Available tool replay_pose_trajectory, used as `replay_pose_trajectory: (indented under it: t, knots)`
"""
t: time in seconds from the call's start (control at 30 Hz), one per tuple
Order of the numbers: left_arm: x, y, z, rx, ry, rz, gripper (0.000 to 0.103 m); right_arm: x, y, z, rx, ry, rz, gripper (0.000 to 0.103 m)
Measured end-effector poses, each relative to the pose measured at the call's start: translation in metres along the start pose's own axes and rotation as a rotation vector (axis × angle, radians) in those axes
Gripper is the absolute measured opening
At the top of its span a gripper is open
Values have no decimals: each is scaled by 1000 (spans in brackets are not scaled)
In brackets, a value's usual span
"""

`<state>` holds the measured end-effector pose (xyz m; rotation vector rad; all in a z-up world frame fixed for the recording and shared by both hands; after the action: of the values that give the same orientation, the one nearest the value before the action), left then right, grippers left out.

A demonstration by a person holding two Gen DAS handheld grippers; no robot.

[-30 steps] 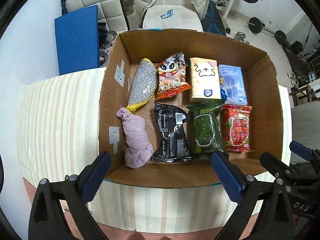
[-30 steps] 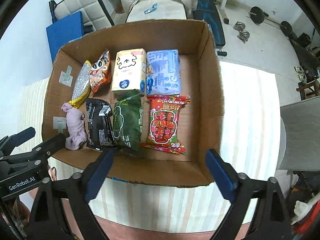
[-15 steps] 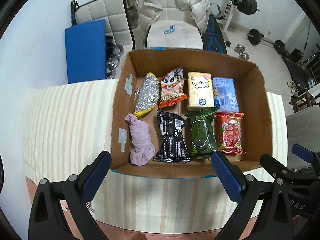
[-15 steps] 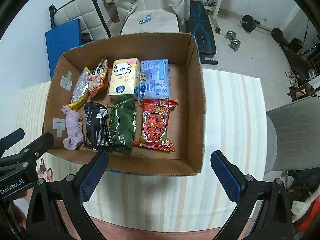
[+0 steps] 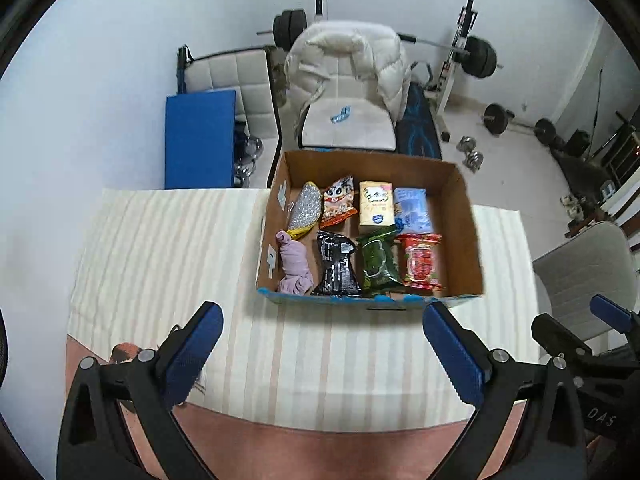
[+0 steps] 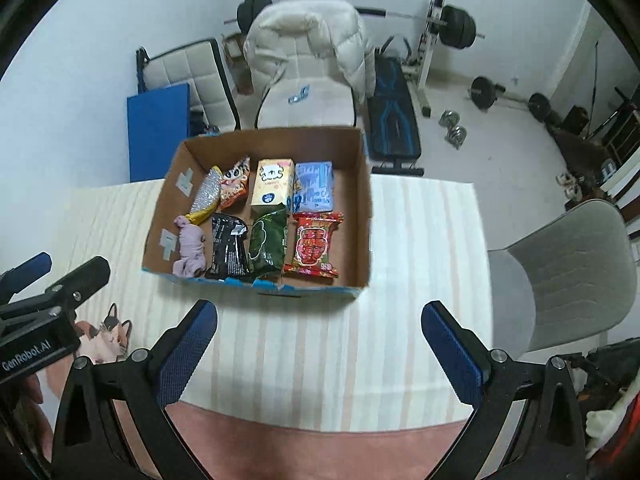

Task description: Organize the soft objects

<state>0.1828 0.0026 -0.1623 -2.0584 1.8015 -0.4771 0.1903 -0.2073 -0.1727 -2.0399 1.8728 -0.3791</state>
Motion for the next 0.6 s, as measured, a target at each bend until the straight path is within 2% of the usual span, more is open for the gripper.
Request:
replay_pose_trajectory:
  t: [0.3, 0.6]
  knots:
    - [-4, 35, -71, 39, 4, 14, 103, 0, 34, -91, 98, -39, 12, 103]
    - [-8, 54, -124, 80, 18, -5, 103, -10, 64, -151, 134, -69, -22, 103]
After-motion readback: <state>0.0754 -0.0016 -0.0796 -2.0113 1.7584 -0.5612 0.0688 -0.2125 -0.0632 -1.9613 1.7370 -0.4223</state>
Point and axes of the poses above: each gripper's, at about its wrist camera, not at the fingertips, and z roughly the way its jaws point, x to its right, y to its underside, the point moved 5 cm from there along z, roughly the way its jaws point
